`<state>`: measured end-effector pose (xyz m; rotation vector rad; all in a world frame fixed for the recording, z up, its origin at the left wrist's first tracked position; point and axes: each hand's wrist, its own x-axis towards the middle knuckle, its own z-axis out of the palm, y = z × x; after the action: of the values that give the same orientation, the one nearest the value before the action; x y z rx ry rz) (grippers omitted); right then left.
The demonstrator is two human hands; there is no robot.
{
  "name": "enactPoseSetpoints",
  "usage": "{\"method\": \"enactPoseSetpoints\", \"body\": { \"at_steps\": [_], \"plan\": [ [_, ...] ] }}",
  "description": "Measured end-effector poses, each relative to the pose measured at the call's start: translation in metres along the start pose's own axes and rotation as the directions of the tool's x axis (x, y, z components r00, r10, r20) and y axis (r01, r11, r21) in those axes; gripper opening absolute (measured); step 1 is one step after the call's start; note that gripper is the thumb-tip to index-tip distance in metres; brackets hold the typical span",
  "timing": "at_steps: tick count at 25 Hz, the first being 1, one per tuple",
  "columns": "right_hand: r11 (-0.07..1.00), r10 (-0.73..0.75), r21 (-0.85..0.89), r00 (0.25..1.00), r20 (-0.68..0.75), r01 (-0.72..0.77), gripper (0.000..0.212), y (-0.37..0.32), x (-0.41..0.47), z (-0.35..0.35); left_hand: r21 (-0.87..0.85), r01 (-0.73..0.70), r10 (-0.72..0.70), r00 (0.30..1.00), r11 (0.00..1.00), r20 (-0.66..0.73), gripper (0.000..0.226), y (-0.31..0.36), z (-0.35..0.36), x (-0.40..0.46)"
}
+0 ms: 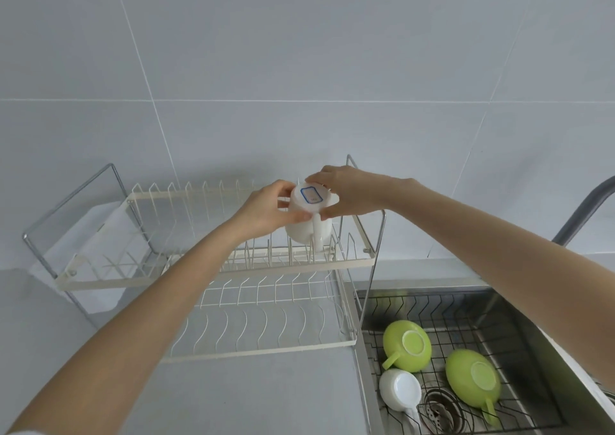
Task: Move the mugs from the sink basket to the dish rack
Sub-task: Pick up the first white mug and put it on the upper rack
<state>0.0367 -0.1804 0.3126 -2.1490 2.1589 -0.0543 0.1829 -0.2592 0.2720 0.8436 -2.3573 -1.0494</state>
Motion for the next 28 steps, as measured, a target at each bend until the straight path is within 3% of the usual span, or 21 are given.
{"method": "enactPoseSetpoints", "body": {
  "at_steps": [4, 12, 16, 19, 22, 25, 28],
  "plan": [
    [0.996, 0.023, -0.088, 0.997, 0.071, -0.016, 0.059, 0.000, 0.010, 0.009, 0.051, 0.052, -0.054, 0.997, 0.997, 0.052, 0.052, -0.009, 0.008, 0.008],
    [0.978, 0.043, -0.209, 0.996, 0.074, -0.027, 0.055, 0.000, 0.011, 0.014, 0.070, 0.119, -0.128, 0.982, 0.990, 0.138, 0.054, -0.010, 0.010, 0.011],
    [0.969, 0.058, -0.247, 0.991, 0.117, -0.028, 0.054, -0.003, 0.010, 0.011, 0.179, 0.126, -0.158, 0.972, 0.976, 0.175, 0.057, -0.008, 0.005, 0.011],
    [0.978, 0.048, -0.205, 0.994, 0.093, -0.028, 0.053, -0.004, -0.001, 0.002, 0.275, 0.108, -0.146, 0.982, 0.955, 0.123, 0.061, 0.003, -0.003, 0.004],
    [0.976, 0.031, -0.216, 0.999, 0.035, -0.023, 0.060, -0.003, -0.023, -0.006, 0.469, 0.026, -0.054, 0.997, 0.883, 0.046, 0.059, 0.026, -0.007, -0.010],
    [0.960, -0.023, -0.279, 0.997, -0.078, 0.000, 0.064, 0.002, -0.050, -0.010, 0.692, -0.017, 0.055, 0.998, 0.721, -0.033, 0.061, 0.055, -0.001, -0.031],
    [0.955, -0.027, -0.294, 0.982, -0.189, -0.030, 0.066, 0.009, -0.080, -0.013, 0.767, -0.022, 0.137, 0.987, 0.642, -0.086, 0.063, 0.080, 0.012, -0.047]
  ]
}}
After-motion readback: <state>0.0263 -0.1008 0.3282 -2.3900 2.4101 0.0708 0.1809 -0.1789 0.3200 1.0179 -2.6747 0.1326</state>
